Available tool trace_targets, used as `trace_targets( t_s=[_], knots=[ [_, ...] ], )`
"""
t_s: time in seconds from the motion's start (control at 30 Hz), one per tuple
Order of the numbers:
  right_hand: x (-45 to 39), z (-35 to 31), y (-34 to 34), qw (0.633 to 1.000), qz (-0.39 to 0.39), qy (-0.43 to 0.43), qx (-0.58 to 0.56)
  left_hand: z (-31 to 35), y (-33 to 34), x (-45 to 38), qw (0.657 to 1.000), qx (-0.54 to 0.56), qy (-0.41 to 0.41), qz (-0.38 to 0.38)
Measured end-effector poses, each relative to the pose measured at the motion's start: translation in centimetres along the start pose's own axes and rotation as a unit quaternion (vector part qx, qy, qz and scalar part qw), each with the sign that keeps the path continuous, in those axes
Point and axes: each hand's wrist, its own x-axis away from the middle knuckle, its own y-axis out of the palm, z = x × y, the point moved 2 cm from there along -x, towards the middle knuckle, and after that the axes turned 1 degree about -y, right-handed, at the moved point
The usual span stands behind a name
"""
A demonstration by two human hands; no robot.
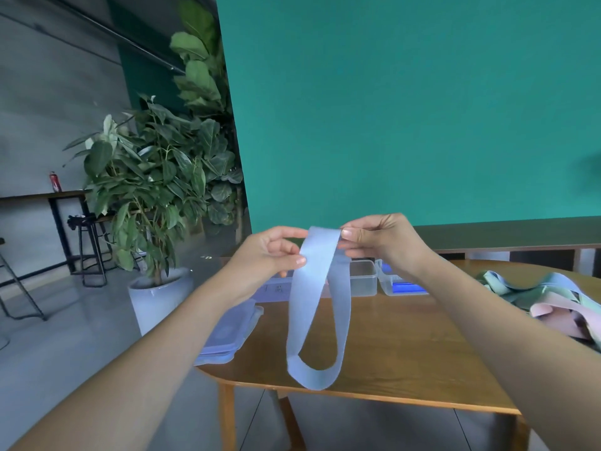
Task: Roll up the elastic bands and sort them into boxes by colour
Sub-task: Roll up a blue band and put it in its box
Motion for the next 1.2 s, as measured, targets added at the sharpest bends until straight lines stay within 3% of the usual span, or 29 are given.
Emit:
trace_targets(
  t_s=[0.13,0.23,0.5,0.63,0.8,0.93,1.07,1.2],
  knots=[
    [-0.2,-1.0,0.0,0.999,-0.01,-0.018,-0.025,-0.3,0.4,0.2,0.997,0.016,-0.043,-0.057],
    [-0.2,-1.5,0.1,0.999,-0.021,-0.03,-0.022,0.1,0.9,0.2,0.996,0.044,-0.048,-0.059],
    [0.6,-1.8,0.3,0.998,-0.044,-0.045,0.001,1.1,4.4,-1.8,0.991,0.045,-0.077,0.095],
    [1.4,-1.6,-0.2,0.999,-0.031,-0.036,0.005,1.6,5.5,-2.0,0.981,0.094,-0.047,0.164],
    [2.5,-0.8,-0.8,0.999,0.004,-0.01,0.045,2.3,6.0,-2.0,0.986,0.089,0.018,0.142],
    [2.4,-0.5,-0.6,0.999,0.031,-0.01,-0.008,2.7,5.9,-1.7,0.988,0.075,0.055,0.126],
    [2.1,-0.8,-0.7,0.995,0.06,-0.012,-0.079,2.4,5.5,-1.6,0.991,0.032,0.056,0.12],
    [1.8,-1.1,-0.8,0.996,0.06,-0.039,-0.059,2.4,5.4,-1.3,0.992,0.018,0.04,0.114]
  ],
)
